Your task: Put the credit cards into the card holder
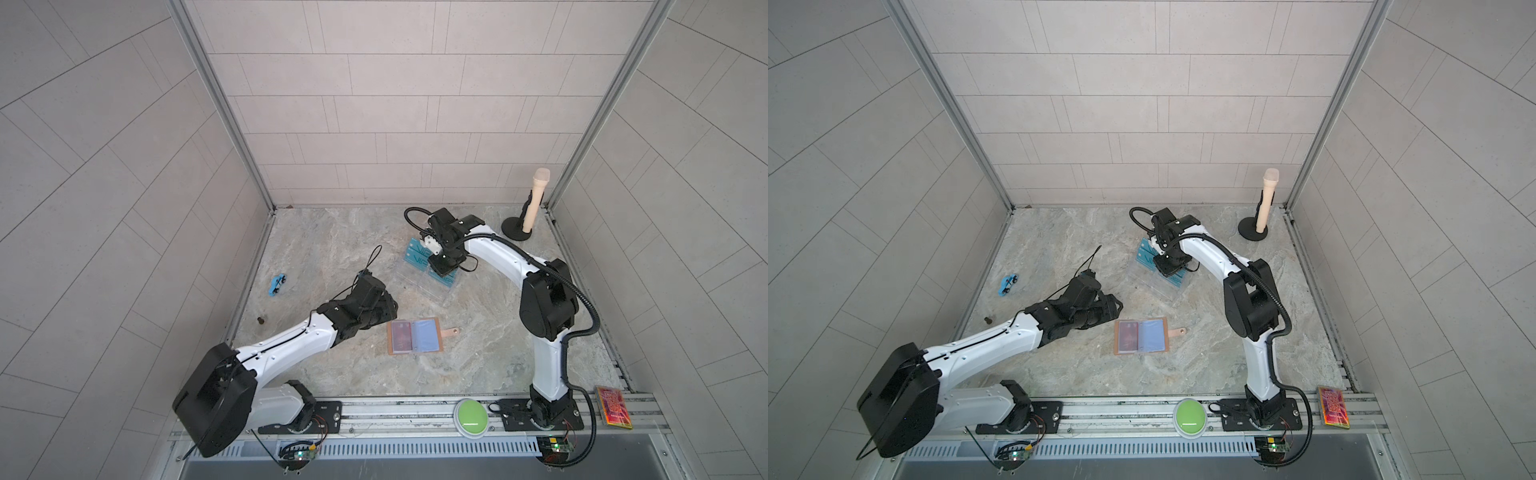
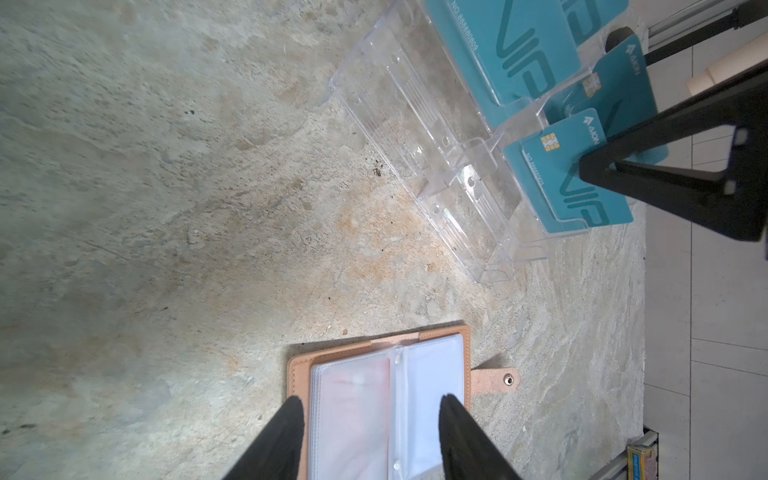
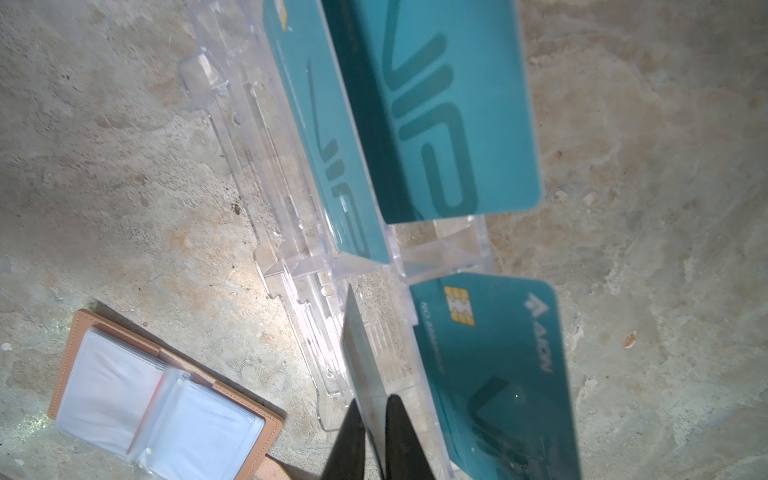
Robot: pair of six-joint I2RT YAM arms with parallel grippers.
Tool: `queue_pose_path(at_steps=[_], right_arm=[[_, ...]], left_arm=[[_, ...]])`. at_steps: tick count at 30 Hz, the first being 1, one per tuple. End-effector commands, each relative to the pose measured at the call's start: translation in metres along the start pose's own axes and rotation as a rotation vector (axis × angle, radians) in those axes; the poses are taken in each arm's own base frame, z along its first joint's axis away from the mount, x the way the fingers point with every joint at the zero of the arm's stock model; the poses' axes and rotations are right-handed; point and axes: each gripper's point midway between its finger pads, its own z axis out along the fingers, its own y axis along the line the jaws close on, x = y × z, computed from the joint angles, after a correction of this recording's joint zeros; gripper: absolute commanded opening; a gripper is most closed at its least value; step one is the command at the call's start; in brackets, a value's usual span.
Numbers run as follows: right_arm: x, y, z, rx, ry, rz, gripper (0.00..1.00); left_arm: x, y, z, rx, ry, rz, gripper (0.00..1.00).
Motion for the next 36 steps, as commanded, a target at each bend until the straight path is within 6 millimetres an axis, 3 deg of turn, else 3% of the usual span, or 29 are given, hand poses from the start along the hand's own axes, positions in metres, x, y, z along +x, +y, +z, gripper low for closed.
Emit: queue_pose_path(at_steps=[1,6,14,24,31,36], right_arm=[[0.004,0.002,0.002,-0.004,0.028,-0.032,0.12],[0.003,0.000,0.002,-0.001,0.034,-0.045,0.10],[-0.006,-0.004,-0.013,0.000,0.000,-0.055,0.07],[-0.023,0.009,-0.073,-0.067,-0.138,-0.025,0.00],[-0.019,0.023,-0.106,-0.164,-0.235,0.040,0.00],[-0.009,0.053,-0.120,-0.356,-0.319,0.116,0.00]], left_arm=[[-0.001,0.003,0.000,-0.016,0.002,0.006,0.56],[-0.001,0.004,-0.001,-0.023,0.004,0.007,0.56],[-0.007,-0.004,-0.008,-0.008,-0.002,0.037,0.56],[-0.018,-0.021,-0.026,0.019,-0.013,0.110,0.56],[-0.016,-0.013,-0.028,-0.015,-0.014,0.101,0.55],[-0.016,-0.001,-0.033,-0.030,-0.058,0.070,0.54]])
